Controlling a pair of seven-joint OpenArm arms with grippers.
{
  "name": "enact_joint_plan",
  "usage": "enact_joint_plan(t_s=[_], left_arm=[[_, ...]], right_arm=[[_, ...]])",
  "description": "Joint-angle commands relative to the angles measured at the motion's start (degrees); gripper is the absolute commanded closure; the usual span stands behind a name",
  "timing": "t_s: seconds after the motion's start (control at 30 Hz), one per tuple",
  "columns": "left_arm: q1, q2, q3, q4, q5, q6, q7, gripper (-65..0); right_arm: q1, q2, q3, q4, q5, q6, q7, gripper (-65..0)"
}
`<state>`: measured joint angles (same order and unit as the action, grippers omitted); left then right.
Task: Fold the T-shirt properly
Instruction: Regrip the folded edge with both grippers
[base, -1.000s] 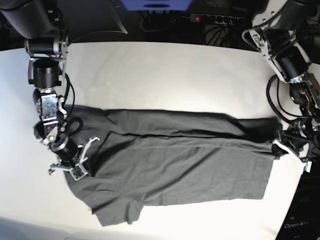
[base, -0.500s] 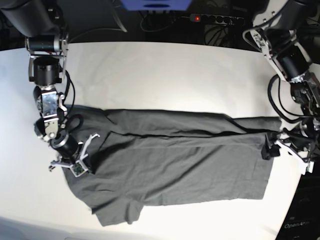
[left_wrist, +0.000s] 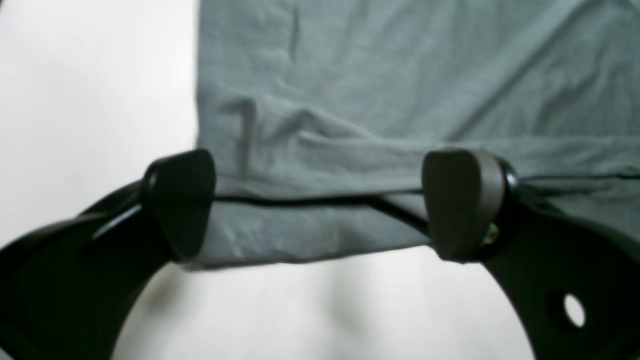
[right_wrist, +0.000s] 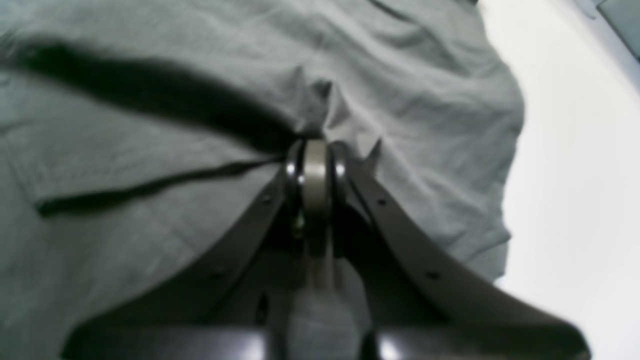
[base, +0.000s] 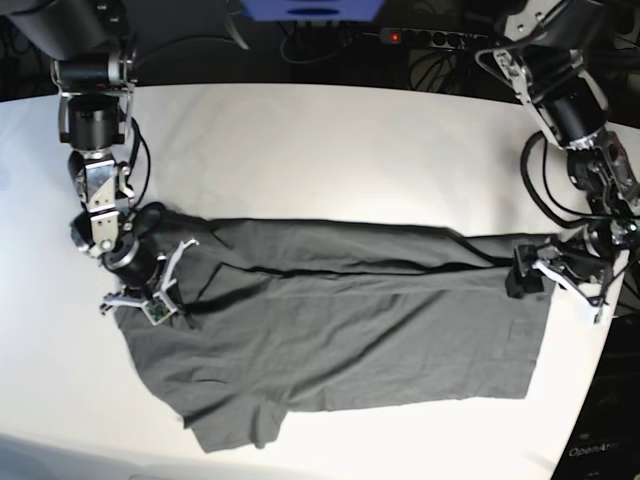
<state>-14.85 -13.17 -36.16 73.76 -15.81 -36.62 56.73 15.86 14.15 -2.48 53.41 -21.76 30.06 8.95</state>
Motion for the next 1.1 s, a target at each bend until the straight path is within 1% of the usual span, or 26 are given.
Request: enact_joint_plan(t_s=[0.0, 0.03, 0.13, 0.2, 0.27, 0.37, 0.47, 0.6, 0.7, 0.73, 0.77, 0.8, 0.83, 0.87, 0.9, 0.93, 1.07], left_arm=[[-1.2, -1.1, 0.0, 0.9, -0.9, -0.3, -0.9, -65.0], [-1.2, -1.0, 0.0, 0.9, -0.9, -0.3, -0.9, -65.0], [-1.1, -1.0, 0.0, 0.8, -0.9, -0.3, -0.9, -65.0], [-1.0, -1.0, 0.0, 0.8, -0.9, -0.3, -0.9, -65.0], [-0.5, -1.0, 0.0, 0.9, -0.9, -0.3, -0.9, -65.0], [-0.4, -1.0, 0.0, 1.0, -0.9, -0.3, -0.9, -65.0], [-0.3, -1.0, 1.8, 1.0, -0.9, -0.3, -0.9, -65.0], [-0.3, -1.0, 2.4, 1.2, -0.9, -0.3, -0.9, -65.0], [-0.3, -1.0, 2.4, 1.3, -1.0, -0.3, -0.9, -65.0], [-0.3, -1.0, 2.4, 1.4, -1.0, -0.3, -0.9, -65.0], [-0.5, -1.0, 2.4, 1.4, -1.0, -0.3, -0.9, -65.0], [-0.7, -1.0, 2.4, 1.2, -1.0, -0.3, -0.9, -65.0], [-0.8, -1.0, 2.4, 0.9, -1.0, -0.3, -0.9, -62.5], [-0.8, -1.0, 2.4, 0.9, -1.0, -0.3, -0.9, -56.9], [-0.8, -0.9, 2.4, 0.9, -1.0, -0.3, -0.9, -52.0], [-1.1, -0.5, 2.4, 0.9, -1.0, -0.3, -0.9, -47.0], [-2.1, 0.3, 2.4, 0.8, -0.4, -0.3, -0.9, -27.0]], right_arm=[[1.5, 1.3, 0.9, 1.2, 0.9, -0.6, 1.3, -2.6], [1.5, 1.3, 1.6, 1.2, 0.9, -0.6, 1.3, -5.1], [1.9, 1.3, 4.5, 1.2, 0.8, -0.6, 1.3, -17.8], [1.9, 1.4, 5.5, 1.2, 0.8, -0.6, 1.5, -25.1], [1.9, 1.5, 6.0, 1.8, 0.8, -0.6, 2.3, -30.2], [1.1, 1.6, 6.0, 2.9, 0.8, -0.5, 5.8, -32.4], [0.0, 1.6, 6.0, 4.7, 0.7, -0.5, 6.1, -32.4], [-2.2, 2.2, 6.1, 6.9, 0.7, -0.5, 6.1, -31.6], [-5.4, 2.6, 6.7, 9.1, 0.8, -0.6, 6.1, -30.9], [-6.8, 2.6, 7.6, 10.1, 0.8, -0.6, 6.1, -29.3], [-8.2, 2.5, 8.4, 11.3, 0.8, -0.6, 6.1, -25.1], [-9.1, 2.4, 8.7, 12.2, 0.8, -0.6, 6.1, -19.6], [-9.8, 2.2, 8.7, 13.0, 0.8, -0.6, 6.1, -12.9], [-10.3, 1.5, 8.8, 13.4, 0.8, -0.6, 6.1, -6.7], [-10.5, 1.4, 8.9, 13.6, 0.8, -0.6, 6.1, -1.9], [-10.6, 1.2, 8.9, 13.6, 0.8, -0.6, 6.1, 0.0], [-11.4, 1.1, 8.9, 13.0, 1.0, -0.6, 6.1, -0.9]])
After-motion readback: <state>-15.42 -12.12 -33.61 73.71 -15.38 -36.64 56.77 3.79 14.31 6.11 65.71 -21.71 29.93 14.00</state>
